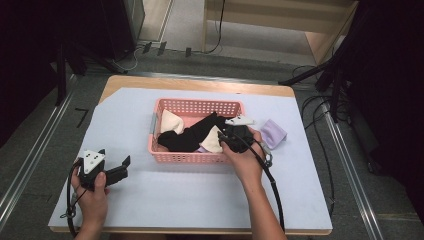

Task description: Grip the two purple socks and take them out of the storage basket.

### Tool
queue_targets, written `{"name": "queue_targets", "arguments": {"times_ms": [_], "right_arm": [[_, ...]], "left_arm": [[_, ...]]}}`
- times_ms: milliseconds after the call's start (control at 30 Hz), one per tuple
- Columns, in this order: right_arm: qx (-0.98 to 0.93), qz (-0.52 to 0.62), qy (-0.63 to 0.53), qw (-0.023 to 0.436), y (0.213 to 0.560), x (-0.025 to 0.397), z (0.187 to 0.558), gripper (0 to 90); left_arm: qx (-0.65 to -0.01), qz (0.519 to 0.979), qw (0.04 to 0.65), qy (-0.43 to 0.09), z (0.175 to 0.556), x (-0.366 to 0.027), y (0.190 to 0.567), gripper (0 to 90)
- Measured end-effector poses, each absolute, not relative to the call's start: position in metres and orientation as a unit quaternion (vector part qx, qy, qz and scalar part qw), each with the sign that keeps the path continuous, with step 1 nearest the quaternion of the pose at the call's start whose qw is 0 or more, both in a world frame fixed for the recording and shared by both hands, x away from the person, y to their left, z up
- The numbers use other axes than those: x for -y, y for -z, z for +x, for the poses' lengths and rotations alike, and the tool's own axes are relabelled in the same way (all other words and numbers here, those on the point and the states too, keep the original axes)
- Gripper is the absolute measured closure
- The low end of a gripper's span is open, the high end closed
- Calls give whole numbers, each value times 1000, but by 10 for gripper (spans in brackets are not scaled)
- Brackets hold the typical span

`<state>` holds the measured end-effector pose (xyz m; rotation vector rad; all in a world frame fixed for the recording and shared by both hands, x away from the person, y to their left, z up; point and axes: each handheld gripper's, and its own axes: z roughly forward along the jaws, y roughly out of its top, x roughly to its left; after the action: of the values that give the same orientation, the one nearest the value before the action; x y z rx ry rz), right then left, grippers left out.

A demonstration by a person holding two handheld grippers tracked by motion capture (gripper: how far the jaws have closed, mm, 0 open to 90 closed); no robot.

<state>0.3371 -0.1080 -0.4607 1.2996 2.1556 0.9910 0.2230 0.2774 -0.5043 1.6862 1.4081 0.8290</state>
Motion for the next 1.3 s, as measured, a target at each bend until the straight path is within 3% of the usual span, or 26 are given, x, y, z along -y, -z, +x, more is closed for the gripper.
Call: {"name": "queue_targets", "arguments": {"times_ms": [433, 533, 600, 633, 700, 800, 1133, 1167, 1233, 1300], "right_arm": [[-836, 501, -187, 126, 474, 81, 367, 580], [-837, 507, -169, 115, 477, 74, 370, 629], [-824, 530, -184, 85, 478, 72, 372, 742], [-824, 530, -184, 85, 478, 72, 372, 742], [-823, 529, -197, 68, 479, 75, 372, 830], [-817, 531, -214, 72, 473, 80, 368, 874], [-757, 516, -378, 131, 429, 90, 357, 867], [-752, 501, -409, 129, 429, 89, 359, 826], [-743, 493, -436, 123, 434, 86, 364, 620], [-754, 505, -404, 116, 441, 83, 368, 609]], "left_arm": [[-553, 662, 387, -326, 223, -277, 505, 137], [-554, 661, 388, -325, 223, -277, 505, 138], [-554, 661, 388, -325, 223, -277, 505, 138], [-554, 661, 388, -325, 223, -277, 505, 137], [-554, 661, 388, -325, 223, -278, 505, 138], [-555, 660, 388, -324, 224, -278, 505, 138], [-556, 660, 387, -324, 224, -277, 505, 138], [-556, 661, 386, -324, 224, -277, 505, 138], [-556, 661, 386, -325, 224, -277, 505, 138], [-555, 661, 387, -325, 223, -277, 505, 138]]}}
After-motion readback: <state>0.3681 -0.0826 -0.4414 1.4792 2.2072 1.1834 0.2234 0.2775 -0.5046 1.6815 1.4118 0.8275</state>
